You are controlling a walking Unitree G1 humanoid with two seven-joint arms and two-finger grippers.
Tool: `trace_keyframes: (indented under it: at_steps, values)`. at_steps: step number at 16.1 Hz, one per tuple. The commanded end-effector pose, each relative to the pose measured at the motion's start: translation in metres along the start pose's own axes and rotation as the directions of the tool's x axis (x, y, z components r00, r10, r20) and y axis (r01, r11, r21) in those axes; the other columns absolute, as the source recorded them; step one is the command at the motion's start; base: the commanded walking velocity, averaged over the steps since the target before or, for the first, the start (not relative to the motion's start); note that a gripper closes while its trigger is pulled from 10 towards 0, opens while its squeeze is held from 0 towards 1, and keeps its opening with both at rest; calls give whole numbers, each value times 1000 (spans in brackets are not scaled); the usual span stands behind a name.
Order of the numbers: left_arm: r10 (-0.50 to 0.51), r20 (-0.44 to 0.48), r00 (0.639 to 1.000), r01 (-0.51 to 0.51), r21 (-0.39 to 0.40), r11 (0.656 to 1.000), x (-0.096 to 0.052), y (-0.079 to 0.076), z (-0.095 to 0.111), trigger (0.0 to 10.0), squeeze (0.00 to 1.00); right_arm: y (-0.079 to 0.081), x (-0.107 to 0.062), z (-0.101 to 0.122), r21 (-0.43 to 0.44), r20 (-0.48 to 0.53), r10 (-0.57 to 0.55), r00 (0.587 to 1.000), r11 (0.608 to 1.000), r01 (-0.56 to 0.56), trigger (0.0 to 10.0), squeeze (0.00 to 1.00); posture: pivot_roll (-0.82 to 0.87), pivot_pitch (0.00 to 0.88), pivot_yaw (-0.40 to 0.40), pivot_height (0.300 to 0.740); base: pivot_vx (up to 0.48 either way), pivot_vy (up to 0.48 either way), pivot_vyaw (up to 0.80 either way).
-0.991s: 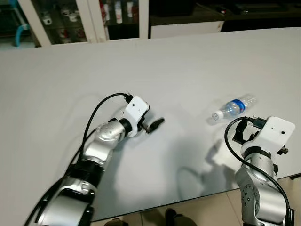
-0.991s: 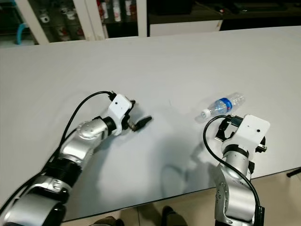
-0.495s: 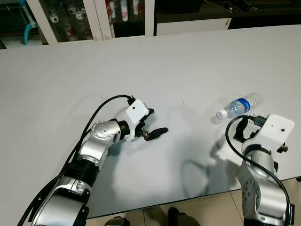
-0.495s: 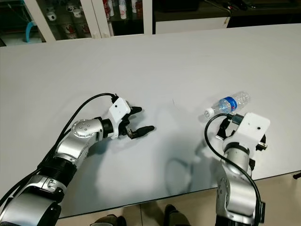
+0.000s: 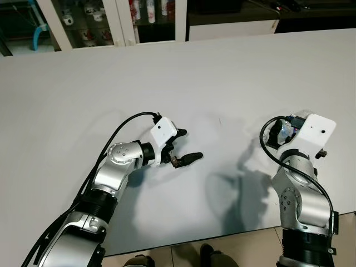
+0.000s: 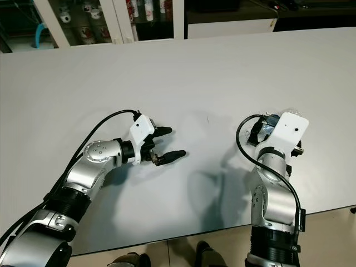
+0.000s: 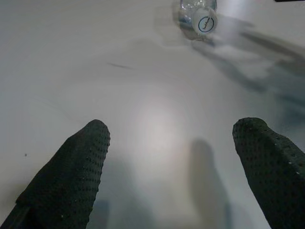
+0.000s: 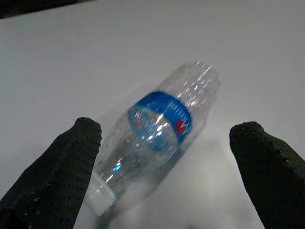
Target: Picking trash to rubbish bin
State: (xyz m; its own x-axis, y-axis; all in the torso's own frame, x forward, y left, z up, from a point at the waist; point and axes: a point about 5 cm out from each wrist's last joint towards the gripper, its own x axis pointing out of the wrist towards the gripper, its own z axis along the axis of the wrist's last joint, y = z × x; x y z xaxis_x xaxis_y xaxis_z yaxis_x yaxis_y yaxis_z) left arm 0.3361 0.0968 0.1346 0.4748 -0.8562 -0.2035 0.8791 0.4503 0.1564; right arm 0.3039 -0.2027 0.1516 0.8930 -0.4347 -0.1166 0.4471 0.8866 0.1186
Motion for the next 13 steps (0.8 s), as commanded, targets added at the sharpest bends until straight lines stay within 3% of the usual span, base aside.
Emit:
trace_keyframes:
  at_steps: [1,8,13]
  values:
    - [-25,-6,1000,25,-1,1000,-1,-3,-1,10000,0,0,3,-3,22,-18,6,1000,1000,-6,10000,0,167,177,14,740,0,0,0]
    - [-31,-16,999,31,-5,1000,-4,-5,-1,10000,0,3,19,-13,97,-97,8,995,995,1,10000,0,187,187,11,740,0,0,0]
    - [-37,-22,999,37,-9,999,-7,-7,-3,10000,0,-4,31,-23,164,-161,-8,987,986,34,10000,0,202,194,8,740,0,0,0]
